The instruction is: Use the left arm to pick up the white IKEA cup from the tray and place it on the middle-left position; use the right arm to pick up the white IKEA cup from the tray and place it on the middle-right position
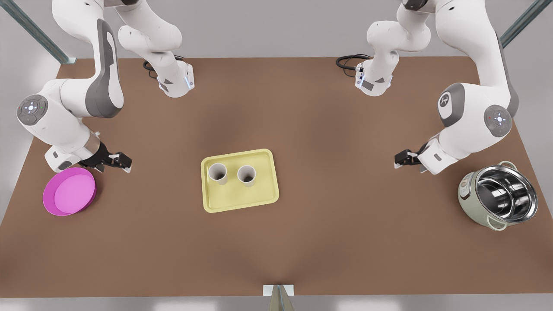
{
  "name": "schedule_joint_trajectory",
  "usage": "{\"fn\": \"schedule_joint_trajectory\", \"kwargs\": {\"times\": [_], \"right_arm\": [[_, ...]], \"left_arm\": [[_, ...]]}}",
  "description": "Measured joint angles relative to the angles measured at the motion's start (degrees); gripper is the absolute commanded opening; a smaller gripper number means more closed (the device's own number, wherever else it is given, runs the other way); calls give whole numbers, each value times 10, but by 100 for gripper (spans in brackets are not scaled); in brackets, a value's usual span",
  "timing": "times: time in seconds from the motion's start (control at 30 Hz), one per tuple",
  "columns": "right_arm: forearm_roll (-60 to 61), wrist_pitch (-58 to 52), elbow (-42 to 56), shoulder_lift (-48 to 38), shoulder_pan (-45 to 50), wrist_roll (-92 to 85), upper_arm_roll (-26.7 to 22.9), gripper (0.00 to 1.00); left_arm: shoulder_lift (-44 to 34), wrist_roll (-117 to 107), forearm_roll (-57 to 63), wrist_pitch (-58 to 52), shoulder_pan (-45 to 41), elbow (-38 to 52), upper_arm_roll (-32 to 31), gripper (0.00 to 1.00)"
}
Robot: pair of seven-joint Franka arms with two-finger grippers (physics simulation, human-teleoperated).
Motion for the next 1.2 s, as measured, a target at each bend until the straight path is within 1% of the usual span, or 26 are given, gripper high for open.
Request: {"fn": "schedule_joint_trajectory", "kwargs": {"times": [0.1,0.13,0.2,0.3,0.33,0.4,0.47,0.57,0.6,0.77,1.0,1.07,1.2], "right_arm": [[-1,3,1,2,1,1,1,100],[-1,3,5,3,8,1,1,100],[-2,3,14,11,51,2,0,100],[-1,3,30,34,176,3,1,100],[0,3,33,41,205,2,2,100],[1,6,38,70,218,0,15,100],[17,29,16,88,213,-5,28,100],[39,97,-56,105,206,-16,32,100],[43,119,-67,112,205,-19,32,100],[53,193,-79,145,198,-39,32,100],[58,232,-102,160,184,-75,32,100],[88,237,-116,160,183,-91,32,100],[121,241,-134,159,184,-118,33,100]], "left_arm": [[1,2,7,4,-9,0,-1,100],[2,0,21,4,-31,1,-2,100],[4,-16,39,1,-99,2,-16,100],[34,-70,55,3,-252,4,-27,99],[56,-93,65,11,-290,4,-27,100],[121,-148,83,26,-342,47,-28,100],[180,-203,92,54,-361,88,-31,100],[258,-279,101,103,-382,157,-33,100],[276,-301,102,115,-383,173,-33,100],[325,-396,106,188,-396,191,-33,100],[412,-492,132,243,-397,296,-27,100],[422,-513,140,248,-397,306,-25,100],[419,-543,171,235,-404,296,-27,98]]}}
